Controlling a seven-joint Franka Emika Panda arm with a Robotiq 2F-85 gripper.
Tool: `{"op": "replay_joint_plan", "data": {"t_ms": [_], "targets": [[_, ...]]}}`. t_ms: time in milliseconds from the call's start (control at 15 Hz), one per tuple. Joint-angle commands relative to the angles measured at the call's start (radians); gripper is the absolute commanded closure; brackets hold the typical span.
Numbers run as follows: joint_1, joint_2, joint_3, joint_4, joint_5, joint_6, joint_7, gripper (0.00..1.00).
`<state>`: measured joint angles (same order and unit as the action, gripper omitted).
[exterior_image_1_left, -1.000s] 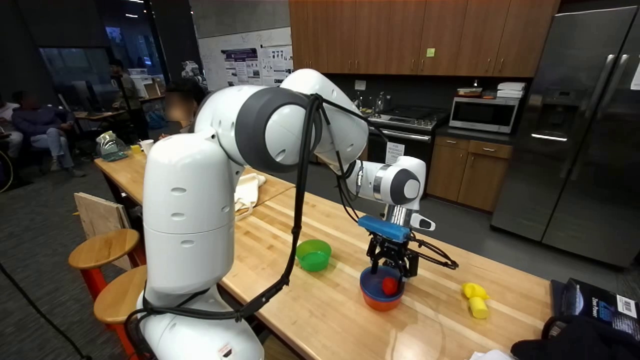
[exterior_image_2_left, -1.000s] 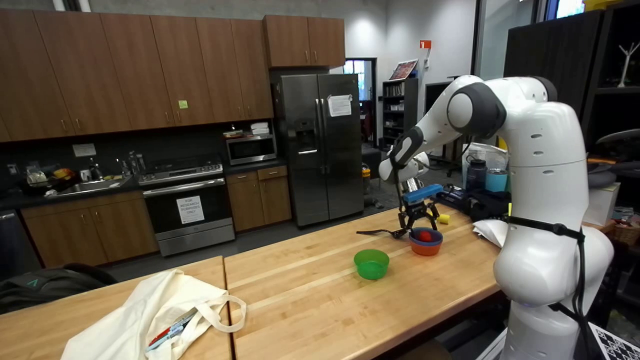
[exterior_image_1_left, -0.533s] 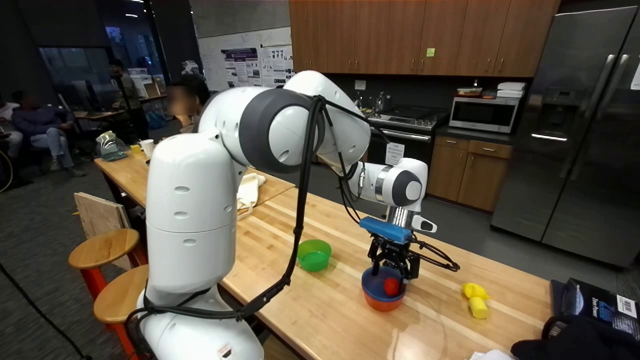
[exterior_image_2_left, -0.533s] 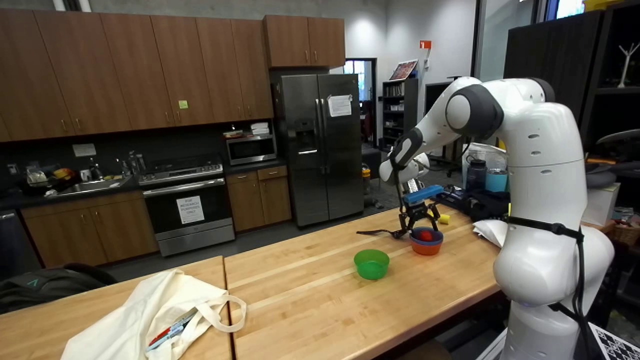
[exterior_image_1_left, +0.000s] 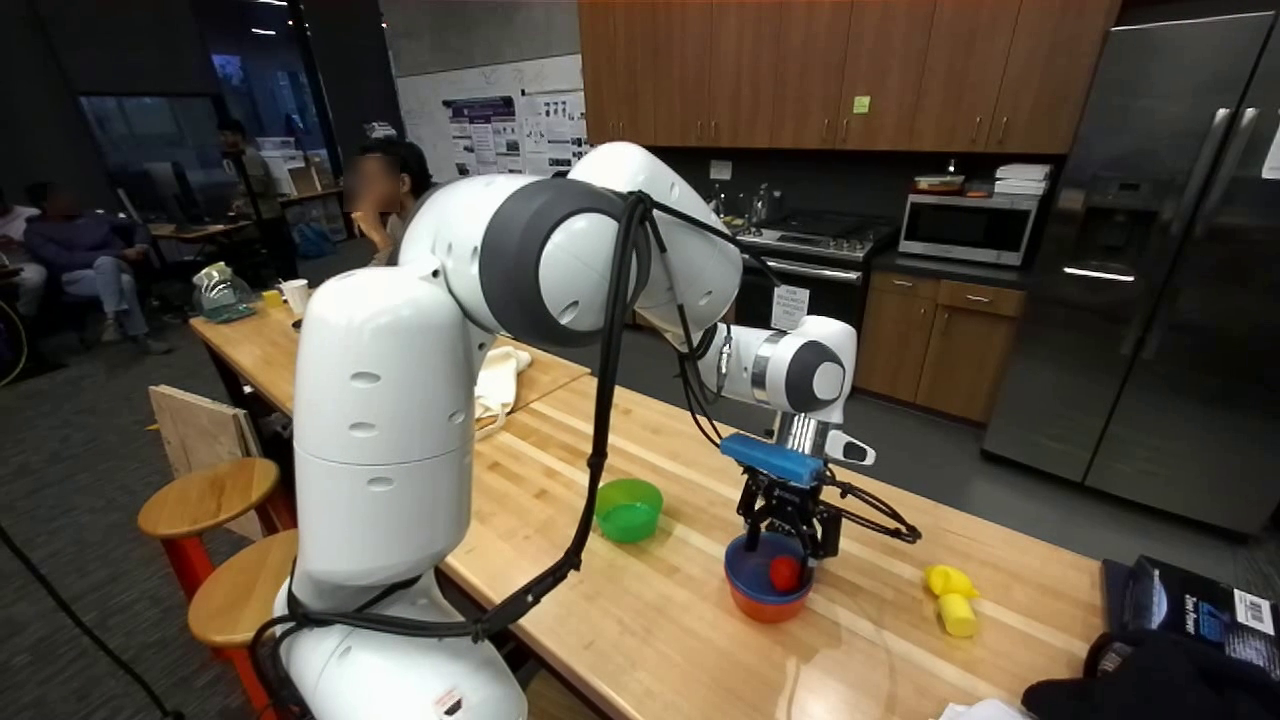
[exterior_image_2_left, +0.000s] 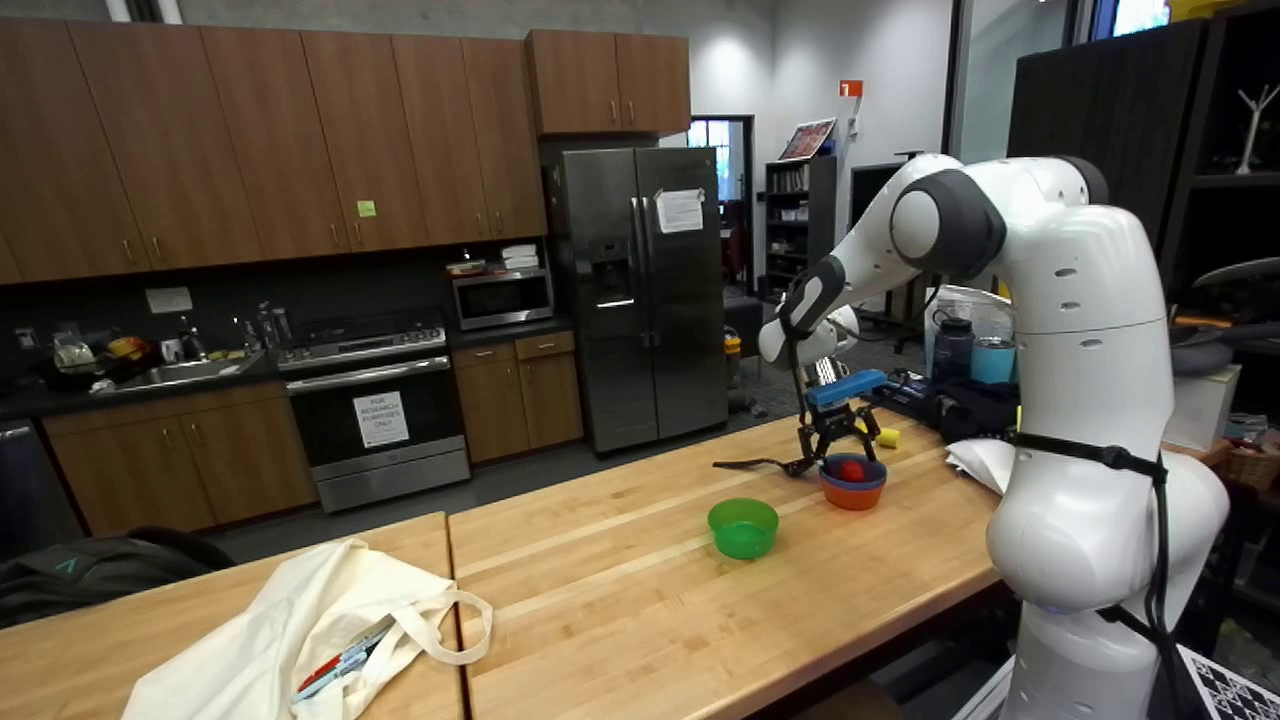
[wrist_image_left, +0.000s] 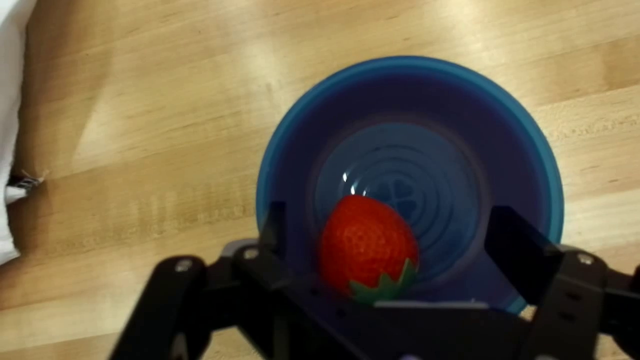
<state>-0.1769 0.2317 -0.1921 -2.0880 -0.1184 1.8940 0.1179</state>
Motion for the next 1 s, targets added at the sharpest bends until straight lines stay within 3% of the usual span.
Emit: {"op": "replay_joint_plan", "data": {"t_ms": [0,867,933], "targets": [[-0.004,0.021,-0.005,0.01,-0.001,0.006,0.011,0.0],[-0.007,0.017,-0.005,0.01,0.007,0.006,0.002,0.0],[-0.008,0.016,-0.005,0.01,0.007,0.006,0.0,0.09]]}}
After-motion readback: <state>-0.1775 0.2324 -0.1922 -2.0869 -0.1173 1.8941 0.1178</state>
